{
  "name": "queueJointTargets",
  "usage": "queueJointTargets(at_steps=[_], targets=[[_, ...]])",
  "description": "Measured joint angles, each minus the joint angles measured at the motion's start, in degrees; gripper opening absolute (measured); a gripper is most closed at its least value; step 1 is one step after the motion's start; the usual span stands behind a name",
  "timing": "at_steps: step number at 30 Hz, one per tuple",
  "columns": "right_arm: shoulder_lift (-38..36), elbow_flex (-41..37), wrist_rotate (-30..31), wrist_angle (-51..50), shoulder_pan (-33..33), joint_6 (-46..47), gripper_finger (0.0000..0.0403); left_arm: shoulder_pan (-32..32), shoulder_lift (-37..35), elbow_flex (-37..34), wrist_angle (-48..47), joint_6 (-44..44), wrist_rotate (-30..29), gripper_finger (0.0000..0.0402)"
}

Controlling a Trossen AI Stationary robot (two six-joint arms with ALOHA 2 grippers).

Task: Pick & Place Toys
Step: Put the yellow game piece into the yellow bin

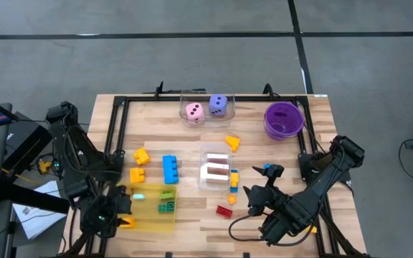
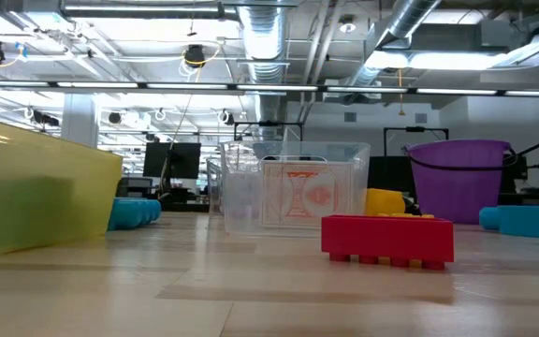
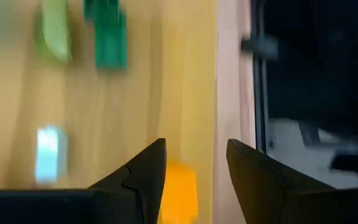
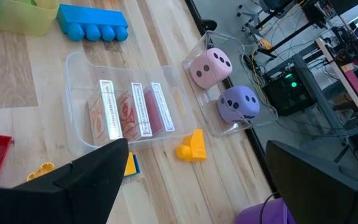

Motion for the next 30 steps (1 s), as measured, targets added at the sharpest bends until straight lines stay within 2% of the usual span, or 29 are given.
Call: queueJointTargets(at_steps=[3,5,10,16,19,21,23,27,30], targets=[[0.0,0.0,0.0,0.0,0.0,-0.01,0.0372,0.02,-0.05,-0.01,3.83,7.41,-7.17,0.0167],[0.0,0.0,-0.01,0.03,0.0,0.0,0.0372,0.38,-0.05,-0.01,7.75,15.79,-13.24,0.0167],[0.0,0.0,0.0,0.04,0.0,-0.01,0.0372,1.72,-0.05,0.01,22.56,41.78,-31.23,0.0167],[0.0,0.0,0.0,-0.03,0.0,-0.07,0.0372,5.84,-0.05,-0.01,47.86,75.74,-46.55,0.0167],[0.0,0.0,0.0,-0.11,-0.01,-0.18,0.0372,9.38,-0.07,-0.01,60.22,88.5,-47.53,0.0167],[0.0,0.0,0.0,-0.11,0.08,-0.18,0.0372,11.67,-0.07,-0.01,64.73,92.61,-45.64,0.0167],[0.0,0.0,0.0,-0.13,0.15,-0.18,0.0372,14.01,-0.07,0.0,65.69,92.8,-42.31,0.0167],[0.0,0.0,0.0,-0.26,0.15,-0.18,0.0372,18.57,0.23,-0.01,62.23,87.29,-32.99,0.0167],[0.0,0.0,0.0,-0.82,0.15,-0.18,0.0372,20.69,0.43,-0.03,61.05,84.92,-30.02,0.0167]])
